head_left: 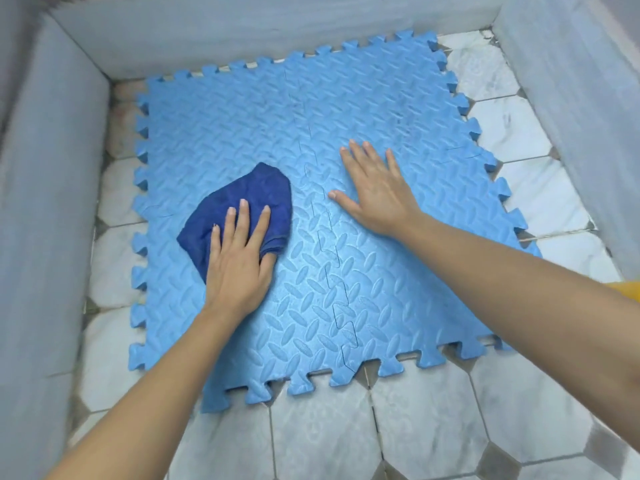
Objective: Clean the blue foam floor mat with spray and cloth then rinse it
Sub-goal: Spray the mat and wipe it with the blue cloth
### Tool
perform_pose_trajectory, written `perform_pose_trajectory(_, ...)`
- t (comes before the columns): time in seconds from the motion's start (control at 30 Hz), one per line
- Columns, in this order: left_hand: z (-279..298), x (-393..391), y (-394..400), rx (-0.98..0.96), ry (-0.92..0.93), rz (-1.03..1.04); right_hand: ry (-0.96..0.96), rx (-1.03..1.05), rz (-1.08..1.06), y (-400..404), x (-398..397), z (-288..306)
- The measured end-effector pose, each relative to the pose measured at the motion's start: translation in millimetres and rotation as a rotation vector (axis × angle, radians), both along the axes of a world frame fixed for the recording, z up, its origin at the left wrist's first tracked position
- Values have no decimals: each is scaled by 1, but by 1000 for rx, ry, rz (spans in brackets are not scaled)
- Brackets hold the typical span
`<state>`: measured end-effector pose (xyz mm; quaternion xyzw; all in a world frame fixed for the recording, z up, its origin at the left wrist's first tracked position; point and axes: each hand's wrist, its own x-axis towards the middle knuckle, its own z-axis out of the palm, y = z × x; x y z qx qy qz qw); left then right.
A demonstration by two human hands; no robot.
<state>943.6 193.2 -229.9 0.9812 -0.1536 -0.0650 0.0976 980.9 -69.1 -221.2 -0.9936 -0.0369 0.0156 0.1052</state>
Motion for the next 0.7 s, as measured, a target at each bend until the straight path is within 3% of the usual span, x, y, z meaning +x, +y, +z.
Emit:
perform_pose_trajectory(0.3,-7,140,15,46,-32,540,-16,5,-98,0,4,-10)
perform_pose_trajectory(0.37,-6,149,-12,71,-41,427,-9,-7,-92,1,5,-10)
perform_pose_trajectory(0.47,-1,138,-56,67,-31,17,-6,-11,-82,1,5,-8)
perform_pose_trajectory(0.53,2,143,-58,19,22,-139,-9,-12,-82,1,5,-7)
perform_pose_trajectory(0.6,5,179,-38,-21,39,-93,-1,-19,-77,1,6,-5)
perform_pose_trajectory(0.7,8,242,6,38,56,241,9,-16,-72,2,6,-3)
